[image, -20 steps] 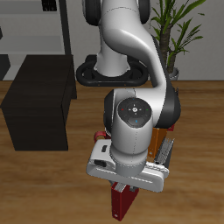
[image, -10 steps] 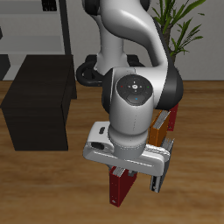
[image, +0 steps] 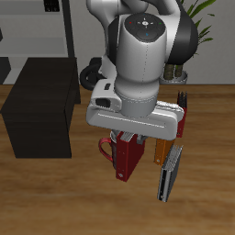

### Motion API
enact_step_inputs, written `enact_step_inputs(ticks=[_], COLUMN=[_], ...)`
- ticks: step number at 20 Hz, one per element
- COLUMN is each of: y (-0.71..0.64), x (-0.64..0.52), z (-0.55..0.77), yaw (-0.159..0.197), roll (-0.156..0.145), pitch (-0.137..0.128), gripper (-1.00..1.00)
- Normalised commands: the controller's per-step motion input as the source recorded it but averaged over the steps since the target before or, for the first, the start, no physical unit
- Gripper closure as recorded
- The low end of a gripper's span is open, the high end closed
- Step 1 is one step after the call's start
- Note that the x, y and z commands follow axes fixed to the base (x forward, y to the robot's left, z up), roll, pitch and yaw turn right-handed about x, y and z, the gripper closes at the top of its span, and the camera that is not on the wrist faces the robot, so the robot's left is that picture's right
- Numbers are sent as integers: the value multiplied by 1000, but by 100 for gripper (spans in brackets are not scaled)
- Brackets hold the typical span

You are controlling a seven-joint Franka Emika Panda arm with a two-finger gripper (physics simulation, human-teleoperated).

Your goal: Place the right red book upright on top of the shelf

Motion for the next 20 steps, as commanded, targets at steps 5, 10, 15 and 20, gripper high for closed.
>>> enact_step_inputs(ticks=[5,10,15,20], y=[-22,-170,-149,-164], x=[-425,-412,-532,-366], z=[512,338,344,68], yaw=[64,7,26,43], roll=[21,3,32,9], pitch=[-72,-2,-55,2], gripper=[100,100,100,100])
